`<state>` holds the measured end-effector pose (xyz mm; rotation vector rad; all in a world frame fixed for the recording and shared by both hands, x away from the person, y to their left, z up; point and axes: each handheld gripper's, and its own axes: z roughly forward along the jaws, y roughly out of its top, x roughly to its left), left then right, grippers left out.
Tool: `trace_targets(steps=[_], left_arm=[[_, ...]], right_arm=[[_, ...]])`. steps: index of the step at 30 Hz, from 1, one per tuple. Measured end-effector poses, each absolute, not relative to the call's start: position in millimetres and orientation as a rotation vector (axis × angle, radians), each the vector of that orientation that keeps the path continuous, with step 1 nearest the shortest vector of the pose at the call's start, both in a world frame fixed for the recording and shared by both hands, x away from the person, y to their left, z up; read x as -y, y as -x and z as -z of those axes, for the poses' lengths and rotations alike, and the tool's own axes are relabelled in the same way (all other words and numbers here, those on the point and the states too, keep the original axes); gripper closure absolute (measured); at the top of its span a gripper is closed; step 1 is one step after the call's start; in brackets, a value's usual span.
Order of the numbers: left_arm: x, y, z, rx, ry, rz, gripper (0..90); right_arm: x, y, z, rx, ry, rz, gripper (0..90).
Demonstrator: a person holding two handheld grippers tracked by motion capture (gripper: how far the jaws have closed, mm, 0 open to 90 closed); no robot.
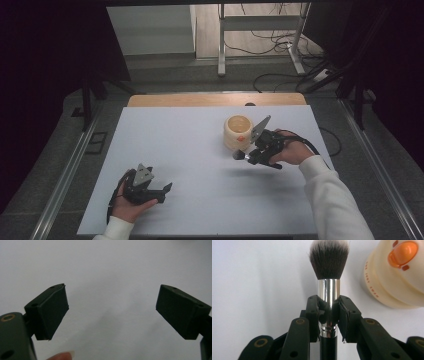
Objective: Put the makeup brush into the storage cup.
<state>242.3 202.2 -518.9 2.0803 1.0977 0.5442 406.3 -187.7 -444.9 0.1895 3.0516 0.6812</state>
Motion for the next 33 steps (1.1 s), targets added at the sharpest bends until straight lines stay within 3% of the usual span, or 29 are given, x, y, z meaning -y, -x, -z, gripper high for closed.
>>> trace_targets(steps=[33], left_arm=[[-205.3,-243.1,519.1,-1.107,-2.07,-0.549,11.6]], right_arm=[[196.5,-380.6,445.7,-2.844,-0.67,-1.005,71.9]])
